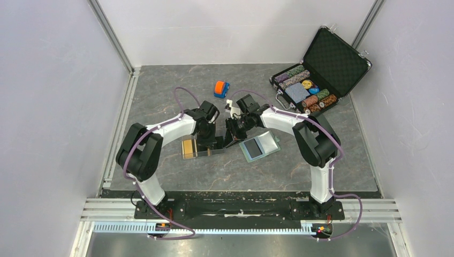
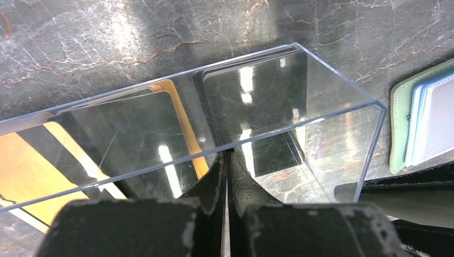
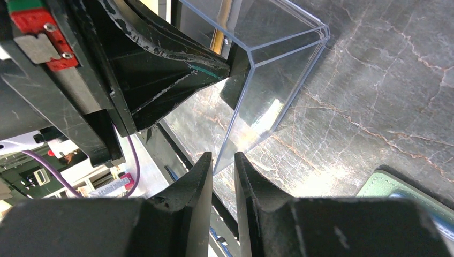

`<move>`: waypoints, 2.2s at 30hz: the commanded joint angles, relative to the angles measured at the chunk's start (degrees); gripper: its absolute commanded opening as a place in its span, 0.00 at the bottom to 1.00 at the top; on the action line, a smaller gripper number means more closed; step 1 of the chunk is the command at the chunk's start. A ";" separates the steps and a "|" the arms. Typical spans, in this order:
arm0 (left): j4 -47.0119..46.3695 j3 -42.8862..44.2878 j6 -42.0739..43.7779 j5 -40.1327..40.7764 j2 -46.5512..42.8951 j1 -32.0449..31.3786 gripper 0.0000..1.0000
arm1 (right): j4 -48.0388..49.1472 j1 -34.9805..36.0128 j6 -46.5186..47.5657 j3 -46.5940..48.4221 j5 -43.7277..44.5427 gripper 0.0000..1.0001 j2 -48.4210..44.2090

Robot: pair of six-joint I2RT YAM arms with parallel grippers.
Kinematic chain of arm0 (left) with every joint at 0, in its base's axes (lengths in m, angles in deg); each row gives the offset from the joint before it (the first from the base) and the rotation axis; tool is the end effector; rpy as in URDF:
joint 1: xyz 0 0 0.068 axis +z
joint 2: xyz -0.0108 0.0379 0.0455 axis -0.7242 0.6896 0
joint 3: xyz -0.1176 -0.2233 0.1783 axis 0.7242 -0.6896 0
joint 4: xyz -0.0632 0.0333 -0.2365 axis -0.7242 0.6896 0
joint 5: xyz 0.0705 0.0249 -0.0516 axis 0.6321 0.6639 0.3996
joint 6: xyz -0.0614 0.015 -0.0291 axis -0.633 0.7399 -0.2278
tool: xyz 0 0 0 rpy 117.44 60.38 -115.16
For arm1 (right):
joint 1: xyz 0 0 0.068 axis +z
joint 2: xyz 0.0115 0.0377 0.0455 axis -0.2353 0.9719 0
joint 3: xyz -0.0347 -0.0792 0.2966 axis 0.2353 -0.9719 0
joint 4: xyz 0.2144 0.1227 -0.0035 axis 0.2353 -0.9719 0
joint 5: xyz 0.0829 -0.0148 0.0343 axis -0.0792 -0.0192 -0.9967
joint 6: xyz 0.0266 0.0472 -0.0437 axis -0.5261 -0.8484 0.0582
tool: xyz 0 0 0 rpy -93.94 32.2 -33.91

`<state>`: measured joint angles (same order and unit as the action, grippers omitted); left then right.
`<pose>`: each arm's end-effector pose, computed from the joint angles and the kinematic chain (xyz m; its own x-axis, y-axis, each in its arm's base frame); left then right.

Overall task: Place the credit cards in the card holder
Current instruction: Pick up the credit card from the storage box.

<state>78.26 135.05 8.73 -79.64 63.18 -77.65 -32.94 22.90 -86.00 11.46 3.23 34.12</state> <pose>0.2773 -0.1729 0.1940 -0.9752 0.0036 -0.2211 0.0505 0.9771 -0.2068 0.3141 0.2789 0.1925 -0.9326 -0.2954 -0.2075 -0.3489 0.5896 0.7285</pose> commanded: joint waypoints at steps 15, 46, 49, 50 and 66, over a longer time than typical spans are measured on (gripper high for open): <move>4.54 6.25 3.58 1.74 -2.28 -2.17 0.03 | 0.75 0.71 0.52 1.29 0.34 0.21 1.12; -3.57 2.01 -0.52 -6.08 -2.51 -1.44 0.03 | 0.73 0.78 0.64 1.12 0.61 0.21 0.66; -3.19 2.01 -0.34 -5.83 -4.05 -1.08 0.02 | 0.70 0.68 1.22 1.49 0.79 0.24 0.23; -3.19 2.01 -0.42 -5.56 -5.25 -0.95 0.02 | 0.69 0.57 1.48 1.60 1.26 0.31 -0.20; -17.05 -8.62 -8.76 -23.48 -29.59 6.07 0.02 | 26.78 -10.23 -10.44 -14.90 -9.62 0.82 -19.44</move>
<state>71.55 130.89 6.15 -91.53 36.45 -72.95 -20.61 15.62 -89.14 1.36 1.59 18.64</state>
